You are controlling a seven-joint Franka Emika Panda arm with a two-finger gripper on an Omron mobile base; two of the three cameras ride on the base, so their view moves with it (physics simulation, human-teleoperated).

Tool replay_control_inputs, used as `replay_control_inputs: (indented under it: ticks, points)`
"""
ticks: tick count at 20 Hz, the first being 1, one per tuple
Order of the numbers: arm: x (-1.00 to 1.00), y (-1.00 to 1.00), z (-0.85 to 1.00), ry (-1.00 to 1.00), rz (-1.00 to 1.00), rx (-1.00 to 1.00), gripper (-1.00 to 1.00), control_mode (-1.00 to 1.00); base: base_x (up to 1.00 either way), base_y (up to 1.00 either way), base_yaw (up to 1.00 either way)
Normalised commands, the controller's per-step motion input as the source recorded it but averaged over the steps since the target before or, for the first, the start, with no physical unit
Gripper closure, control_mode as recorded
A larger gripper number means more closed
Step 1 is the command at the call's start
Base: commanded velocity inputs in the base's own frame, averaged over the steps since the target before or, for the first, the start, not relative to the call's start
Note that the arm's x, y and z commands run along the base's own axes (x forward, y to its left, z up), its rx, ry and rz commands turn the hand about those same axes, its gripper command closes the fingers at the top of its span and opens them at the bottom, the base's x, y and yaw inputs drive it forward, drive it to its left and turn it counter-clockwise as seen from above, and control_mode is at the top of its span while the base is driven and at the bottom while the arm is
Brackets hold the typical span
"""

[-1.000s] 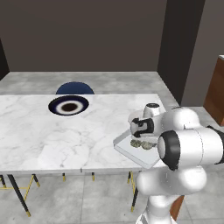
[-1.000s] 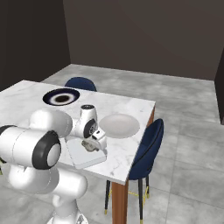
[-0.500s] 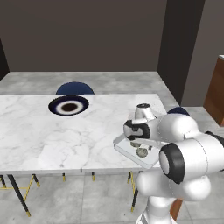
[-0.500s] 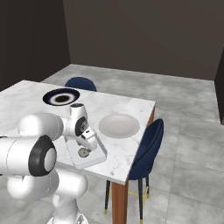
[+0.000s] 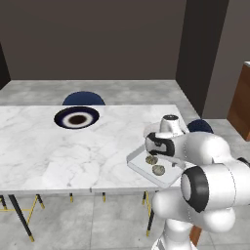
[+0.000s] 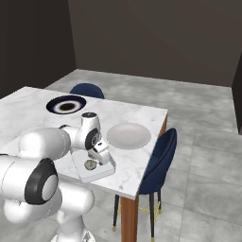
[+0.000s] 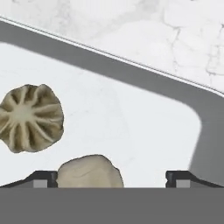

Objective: Place two dumplings into each of the tupperware containers and then place the containers in the fridge.

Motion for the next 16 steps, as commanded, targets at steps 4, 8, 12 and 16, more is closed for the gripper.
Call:
replay_control_inputs:
  ticks: [4,8,12,16]
  points:
    - [-0.09,-1.0,0.28,0.0,0.0,0.06,-1.0,-1.0,0.0,0.0,0.0]
    - [-0.14,-0.63,-0.3,0.0,0.0,-0.01,-1.0,-1.0,0.0,0.0,0.0]
    - [-0.04,-0.1,-0.64,-0.12,0.0,0.0,-1.0,-1.0,0.0,0.0,0.0]
    - [0.0,0.0,-0.67,-0.23,-0.01,0.0,-1.0,-1.0,0.0,0.0,0.0]
